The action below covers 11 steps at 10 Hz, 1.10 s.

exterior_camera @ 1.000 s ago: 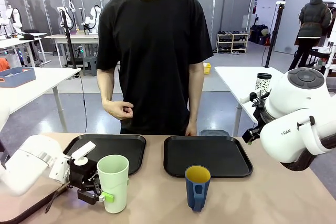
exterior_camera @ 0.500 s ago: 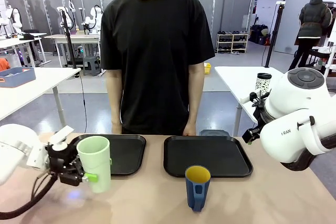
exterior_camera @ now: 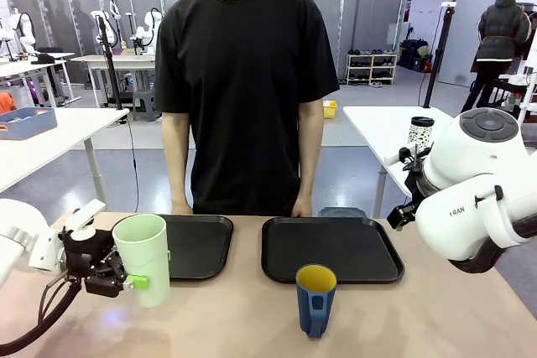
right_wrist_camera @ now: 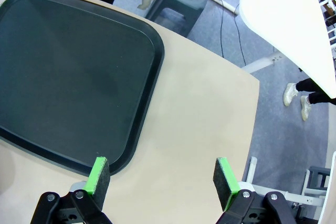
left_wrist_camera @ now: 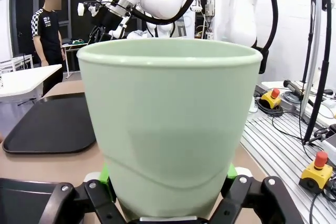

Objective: Sort and store the cups by type.
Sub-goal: Pick up the Reusable plastic cup, then place the picked Reusable plastic cup into the Flat Tray indicated by the person.

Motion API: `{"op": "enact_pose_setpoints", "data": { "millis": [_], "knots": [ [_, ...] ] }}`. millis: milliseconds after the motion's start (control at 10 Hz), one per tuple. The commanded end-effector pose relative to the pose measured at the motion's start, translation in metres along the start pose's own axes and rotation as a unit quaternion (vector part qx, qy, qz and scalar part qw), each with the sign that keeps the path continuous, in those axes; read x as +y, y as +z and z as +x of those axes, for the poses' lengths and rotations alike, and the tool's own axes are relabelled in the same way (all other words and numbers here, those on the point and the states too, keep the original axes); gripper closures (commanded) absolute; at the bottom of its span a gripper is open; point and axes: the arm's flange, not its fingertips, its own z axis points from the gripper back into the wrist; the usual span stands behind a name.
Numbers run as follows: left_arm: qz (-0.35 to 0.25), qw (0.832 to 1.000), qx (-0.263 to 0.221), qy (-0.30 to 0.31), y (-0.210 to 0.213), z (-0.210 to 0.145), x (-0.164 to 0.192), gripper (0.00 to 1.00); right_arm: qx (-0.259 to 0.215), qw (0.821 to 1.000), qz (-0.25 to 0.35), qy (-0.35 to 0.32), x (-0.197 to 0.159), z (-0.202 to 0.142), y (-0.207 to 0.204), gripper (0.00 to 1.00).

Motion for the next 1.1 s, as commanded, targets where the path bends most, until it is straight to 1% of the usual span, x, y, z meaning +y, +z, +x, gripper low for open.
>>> {"op": "enact_pose_setpoints", "data": {
  "millis": [0, 1000],
  "knots": [
    [-0.003, 1.0, 0.003, -0.005, 0.0027, 0.0009, 0.0039, 0.42, -0.001, 1.0, 0.001, 0.0, 0.0002, 0.0007, -0.0006, 0.0],
    [-0.003, 1.0, 0.003, -0.005, 0.0027, 0.0009, 0.0039, 0.42, -0.001, 1.0, 0.001, 0.0, 0.0002, 0.0007, -0.0006, 0.0]
  ]
}}
